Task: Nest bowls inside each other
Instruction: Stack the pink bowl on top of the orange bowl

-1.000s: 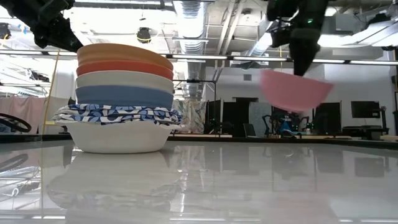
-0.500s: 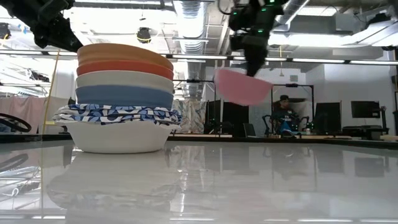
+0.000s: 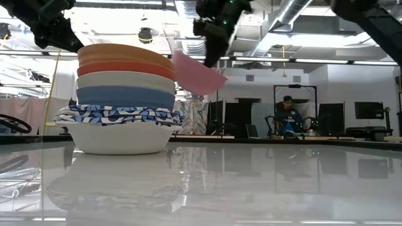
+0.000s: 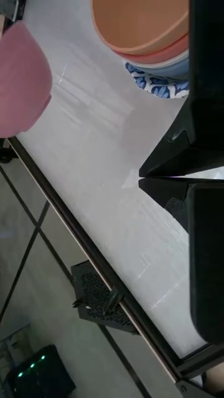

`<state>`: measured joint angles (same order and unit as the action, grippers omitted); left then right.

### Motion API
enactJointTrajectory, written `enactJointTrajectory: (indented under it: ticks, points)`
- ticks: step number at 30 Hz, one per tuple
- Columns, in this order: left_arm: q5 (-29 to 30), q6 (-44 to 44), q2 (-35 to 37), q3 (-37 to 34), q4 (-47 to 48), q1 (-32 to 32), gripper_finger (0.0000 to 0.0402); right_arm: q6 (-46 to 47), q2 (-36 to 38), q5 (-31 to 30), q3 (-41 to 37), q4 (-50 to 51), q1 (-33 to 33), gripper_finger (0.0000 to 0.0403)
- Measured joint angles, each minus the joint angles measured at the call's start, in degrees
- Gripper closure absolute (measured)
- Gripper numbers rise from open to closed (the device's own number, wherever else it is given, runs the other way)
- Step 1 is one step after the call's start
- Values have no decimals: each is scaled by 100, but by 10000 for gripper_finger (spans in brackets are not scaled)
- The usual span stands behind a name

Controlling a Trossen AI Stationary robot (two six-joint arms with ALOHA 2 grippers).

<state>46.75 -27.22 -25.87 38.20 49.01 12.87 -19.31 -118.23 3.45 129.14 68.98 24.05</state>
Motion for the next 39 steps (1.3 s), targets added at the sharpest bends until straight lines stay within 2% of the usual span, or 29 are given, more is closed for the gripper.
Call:
enactJointTrajectory:
  ticks: [5, 14, 26, 39]
  points:
    - [-27, -2, 0, 0, 0, 1, 401, -389, -246, 149, 582, -103, -356, 394]
    - [-29, -2, 0, 0, -2, 1, 401, -1318, -214, 552, 566, -538, -1076, 394]
    - [-29, -2, 0, 0, -2, 1, 401, -2015, -213, 581, 566, -1441, -1837, 394]
    - [-29, -2, 0, 0, -2, 1, 401, -1721, -203, 1070, 421, -1763, -1790, 394]
